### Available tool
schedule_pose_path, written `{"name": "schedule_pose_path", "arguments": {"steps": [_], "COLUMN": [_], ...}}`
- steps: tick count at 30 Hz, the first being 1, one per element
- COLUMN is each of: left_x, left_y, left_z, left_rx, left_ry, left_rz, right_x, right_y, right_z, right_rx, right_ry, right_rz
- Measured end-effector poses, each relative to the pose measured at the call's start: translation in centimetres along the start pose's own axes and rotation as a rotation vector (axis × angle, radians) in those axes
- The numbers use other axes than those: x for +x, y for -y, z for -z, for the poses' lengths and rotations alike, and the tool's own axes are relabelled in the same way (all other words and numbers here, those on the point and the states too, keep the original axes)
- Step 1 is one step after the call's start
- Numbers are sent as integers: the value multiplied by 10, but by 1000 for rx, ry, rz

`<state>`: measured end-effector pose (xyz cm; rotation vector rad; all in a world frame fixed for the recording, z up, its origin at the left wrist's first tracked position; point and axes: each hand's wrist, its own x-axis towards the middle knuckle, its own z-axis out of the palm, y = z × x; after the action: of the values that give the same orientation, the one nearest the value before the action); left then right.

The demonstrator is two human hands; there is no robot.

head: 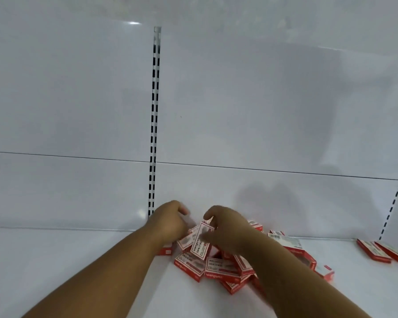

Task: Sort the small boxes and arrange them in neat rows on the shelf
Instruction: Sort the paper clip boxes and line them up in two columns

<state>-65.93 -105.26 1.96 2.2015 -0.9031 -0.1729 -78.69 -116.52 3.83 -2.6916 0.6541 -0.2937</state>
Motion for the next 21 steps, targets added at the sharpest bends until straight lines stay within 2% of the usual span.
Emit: {"name": "schedule_pose_path", "arguments": {"steps": [1,3,5,7,9,11,13,16,21], "left_x": [0,-5,-12,-19,-25,-29,-33,-42,-58], "left_y": [-1,-4,-8,-16,-24,-28,-32,-46,-90], "left_z": [2,4,1,-6,-13,-17,-20,-22,-41], "left_rx": [-34,-10,119,338,470,473,387,114,-290], "left_ry": [-19,40,151,198,149,42,-117,-311,-357], "left_rz": [11,14,-1,-46,-68,-65,2,84,97], "right_x": [1,1,1,2,-2,-9,-16,-21,-36], "right_y": [-4,-11,-17,-23,-27,-33,-42,-53,-64], "right_z": [3,9,14,19,26,33,37,41,50], "right_rx": [112,233,391,594,800,957,1078,1304,1473], "right_ry": [-48,-156,-243,-286,-274,-228,-184,-150,-146], "right_rz": [-5,-33,-86,-132,-144,-147,-163,-179,-97]}}
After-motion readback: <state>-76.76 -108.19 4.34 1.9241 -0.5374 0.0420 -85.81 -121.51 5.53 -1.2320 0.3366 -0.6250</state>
